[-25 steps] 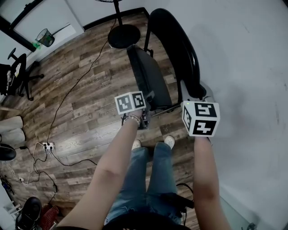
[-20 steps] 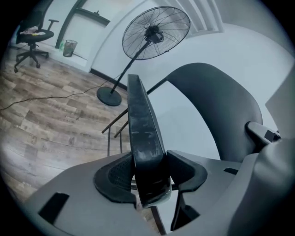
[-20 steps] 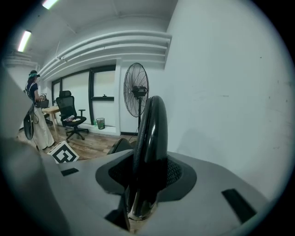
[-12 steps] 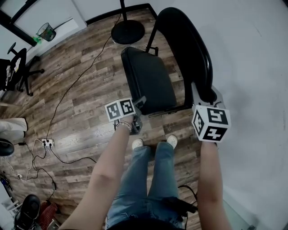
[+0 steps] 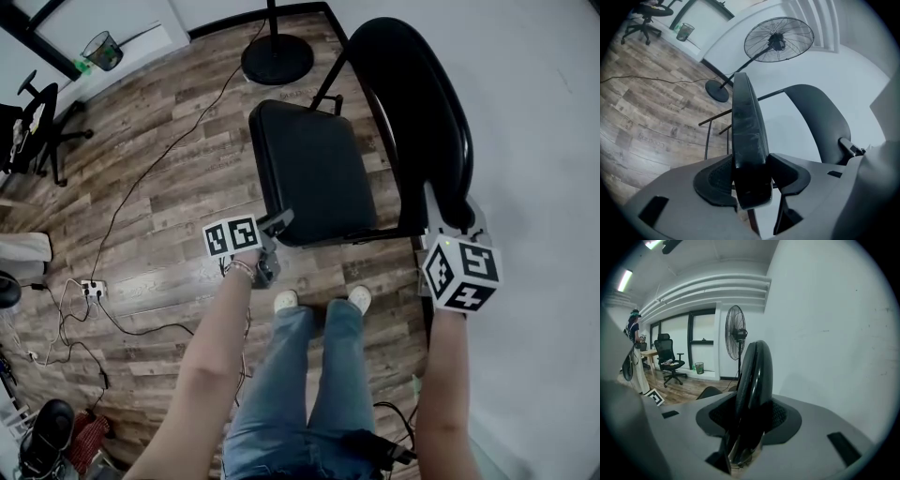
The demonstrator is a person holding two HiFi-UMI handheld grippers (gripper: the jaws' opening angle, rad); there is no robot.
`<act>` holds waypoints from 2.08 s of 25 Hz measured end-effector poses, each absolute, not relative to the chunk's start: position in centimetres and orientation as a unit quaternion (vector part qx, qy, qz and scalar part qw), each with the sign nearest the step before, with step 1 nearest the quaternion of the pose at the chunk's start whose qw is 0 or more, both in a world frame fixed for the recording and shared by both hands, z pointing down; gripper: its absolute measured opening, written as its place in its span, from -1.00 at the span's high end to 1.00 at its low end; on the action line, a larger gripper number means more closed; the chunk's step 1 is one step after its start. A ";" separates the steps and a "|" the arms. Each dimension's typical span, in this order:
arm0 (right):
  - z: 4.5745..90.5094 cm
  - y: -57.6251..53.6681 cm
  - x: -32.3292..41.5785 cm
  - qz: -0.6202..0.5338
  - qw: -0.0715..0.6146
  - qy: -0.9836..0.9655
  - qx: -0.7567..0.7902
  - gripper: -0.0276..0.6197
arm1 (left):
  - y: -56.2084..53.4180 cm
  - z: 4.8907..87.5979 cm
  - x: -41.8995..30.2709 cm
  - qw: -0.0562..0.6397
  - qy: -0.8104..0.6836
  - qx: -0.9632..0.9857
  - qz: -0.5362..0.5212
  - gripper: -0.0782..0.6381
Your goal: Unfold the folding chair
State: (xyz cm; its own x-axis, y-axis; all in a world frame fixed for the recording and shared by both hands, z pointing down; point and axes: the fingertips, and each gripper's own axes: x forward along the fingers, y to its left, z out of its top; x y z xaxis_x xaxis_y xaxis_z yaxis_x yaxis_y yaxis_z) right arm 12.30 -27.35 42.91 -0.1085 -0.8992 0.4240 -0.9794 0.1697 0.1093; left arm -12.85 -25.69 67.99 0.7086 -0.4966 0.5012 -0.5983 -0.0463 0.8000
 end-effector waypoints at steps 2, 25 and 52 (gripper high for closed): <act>43.5 -27.4 12.2 0.099 0.200 -0.739 0.635 0.46 | -25.4 69.1 -13.9 0.584 -0.376 0.718 0.040 0.20; 48.6 -27.3 12.4 0.104 0.139 -0.762 0.624 0.43 | -23.8 79.3 -21.3 0.632 -0.329 0.701 -0.043 0.18; 55.4 -28.6 19.4 0.182 0.071 -0.738 0.646 0.45 | -23.7 86.1 -23.9 0.653 -0.321 0.682 -0.075 0.13</act>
